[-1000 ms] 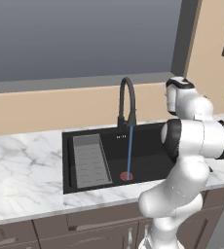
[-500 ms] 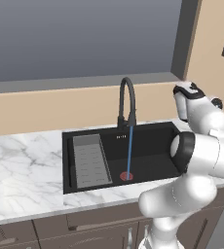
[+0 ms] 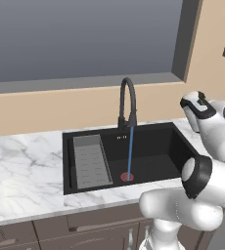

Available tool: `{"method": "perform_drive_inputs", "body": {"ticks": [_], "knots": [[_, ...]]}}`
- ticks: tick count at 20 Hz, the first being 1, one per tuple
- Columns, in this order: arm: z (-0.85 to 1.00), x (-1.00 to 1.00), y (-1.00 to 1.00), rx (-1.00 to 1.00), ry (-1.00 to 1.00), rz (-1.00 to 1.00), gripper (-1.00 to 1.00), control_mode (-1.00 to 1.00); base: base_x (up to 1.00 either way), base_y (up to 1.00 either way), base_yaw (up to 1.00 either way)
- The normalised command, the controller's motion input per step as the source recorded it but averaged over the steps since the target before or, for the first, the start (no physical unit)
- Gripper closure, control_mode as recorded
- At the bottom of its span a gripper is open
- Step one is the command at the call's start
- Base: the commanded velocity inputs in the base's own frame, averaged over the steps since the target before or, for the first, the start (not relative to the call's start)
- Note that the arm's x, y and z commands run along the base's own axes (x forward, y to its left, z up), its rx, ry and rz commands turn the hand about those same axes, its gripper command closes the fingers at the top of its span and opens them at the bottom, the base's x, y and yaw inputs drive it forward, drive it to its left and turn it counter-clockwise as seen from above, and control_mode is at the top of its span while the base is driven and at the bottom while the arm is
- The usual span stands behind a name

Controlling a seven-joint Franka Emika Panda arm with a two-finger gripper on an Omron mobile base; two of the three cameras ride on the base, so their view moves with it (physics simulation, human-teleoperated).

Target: Soak the sponge with water for a few seconds and then drop it inside the sink.

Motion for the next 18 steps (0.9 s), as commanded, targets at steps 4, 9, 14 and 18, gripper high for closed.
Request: {"method": "perform_drive_inputs", "body": {"ticks": [4, 9, 14, 18], "knots": [[0.06, -0.3, -0.01, -0.02, 0.1, 0.0, -1.0, -1.0, 0.0, 0.0, 0.0], [0.08, -0.16, 0.0, -0.04, 0.17, 0.03, -1.0, -1.0, 0.0, 0.0, 0.0], [0.2, 0.0, -0.02, -0.03, 0.28, 0.03, -1.0, -1.0, 0.0, 0.0, 0.0], [0.31, 0.0, -0.01, -0.01, 0.31, 0.03, -1.0, -1.0, 0.0, 0.0, 0.0]]}}
